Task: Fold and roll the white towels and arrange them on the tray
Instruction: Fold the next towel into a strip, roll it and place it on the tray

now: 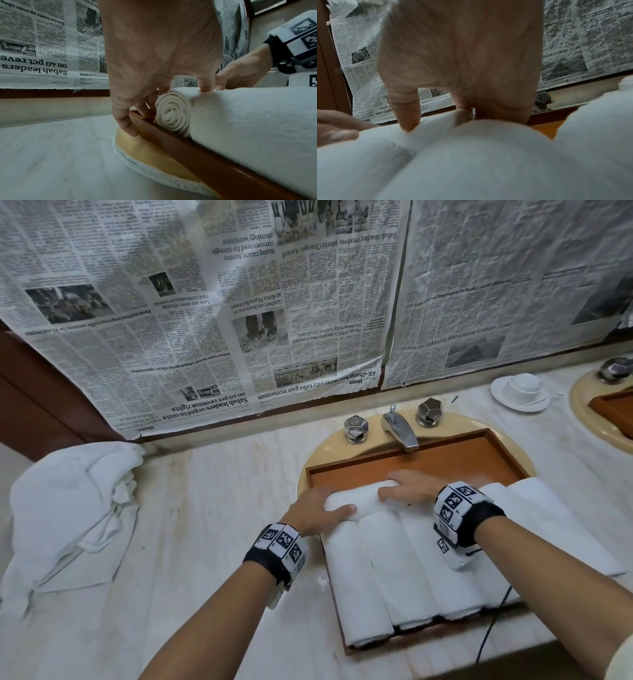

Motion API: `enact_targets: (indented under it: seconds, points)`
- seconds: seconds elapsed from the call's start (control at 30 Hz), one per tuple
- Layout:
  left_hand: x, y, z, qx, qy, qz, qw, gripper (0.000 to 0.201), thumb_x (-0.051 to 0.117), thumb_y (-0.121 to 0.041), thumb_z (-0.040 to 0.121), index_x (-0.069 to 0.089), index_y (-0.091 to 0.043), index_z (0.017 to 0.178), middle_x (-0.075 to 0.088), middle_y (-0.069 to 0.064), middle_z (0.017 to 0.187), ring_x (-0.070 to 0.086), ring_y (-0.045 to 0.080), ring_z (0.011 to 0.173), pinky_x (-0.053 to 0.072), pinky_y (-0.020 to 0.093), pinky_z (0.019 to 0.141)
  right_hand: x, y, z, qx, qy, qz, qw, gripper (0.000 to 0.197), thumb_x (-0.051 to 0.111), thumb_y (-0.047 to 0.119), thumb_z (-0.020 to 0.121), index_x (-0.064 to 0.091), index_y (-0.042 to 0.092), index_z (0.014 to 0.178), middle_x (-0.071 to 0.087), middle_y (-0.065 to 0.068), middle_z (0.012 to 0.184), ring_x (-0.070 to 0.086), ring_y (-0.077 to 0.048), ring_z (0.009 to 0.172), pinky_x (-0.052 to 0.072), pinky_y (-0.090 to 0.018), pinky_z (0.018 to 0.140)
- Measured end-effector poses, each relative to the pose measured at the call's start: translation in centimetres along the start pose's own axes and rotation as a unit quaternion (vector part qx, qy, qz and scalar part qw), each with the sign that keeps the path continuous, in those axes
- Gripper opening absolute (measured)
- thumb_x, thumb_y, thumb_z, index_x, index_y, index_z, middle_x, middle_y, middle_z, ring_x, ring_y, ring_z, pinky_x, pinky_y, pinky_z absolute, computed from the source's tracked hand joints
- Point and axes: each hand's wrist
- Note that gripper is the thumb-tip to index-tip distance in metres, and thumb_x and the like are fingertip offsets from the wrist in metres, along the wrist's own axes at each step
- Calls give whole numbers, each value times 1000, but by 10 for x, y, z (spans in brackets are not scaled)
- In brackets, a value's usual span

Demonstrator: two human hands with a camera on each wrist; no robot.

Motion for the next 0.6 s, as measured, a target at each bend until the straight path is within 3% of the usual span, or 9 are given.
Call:
enact_targets:
  seconds: [0.13,0.23,0.37,0.6]
  points:
    - [1,-2,-2,5,-4,16,1000,81,48,-86,70,54,-34,132,58,-7,131,53,16,119,44,46,102,3,-6,-2,-3,-6,-3,1000,73,57,54,87,36,21,148,39,-3,152,41,-22,132,37,-37,102]
    - [2,-2,-5,14,4,9,1000,79,49,-84,73,54,-35,133,58,-6,132,52,17,120,45,45,103,5,-6,-8,-13,-22,-12,1000,83,59,55,88,25,19,155,26,-4,161,27,-22,145,26,-38,116]
    - [-2,-1,-12,24,-15,3,1000,79,55,-74,83,39,-32,148,40,-3,153,35,20,141,32,45,116,7,-6,-15,-35,-75,-26,996,88,61,61,86,26,18,154,27,-6,160,28,-25,145,28,-43,116]
    - [-14,12,-36,37,-54,-16,998,78,58,-67,86,38,-28,150,39,-2,154,37,20,140,34,42,114,21,12,-36,-86,-133,-60,985,86,58,60,88,25,17,155,24,-3,160,27,-23,145,28,-41,116]
Point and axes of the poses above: each hand's wrist, its own z-axis towards the middle knuckle, its own x-axis out of the palm, y = z × x
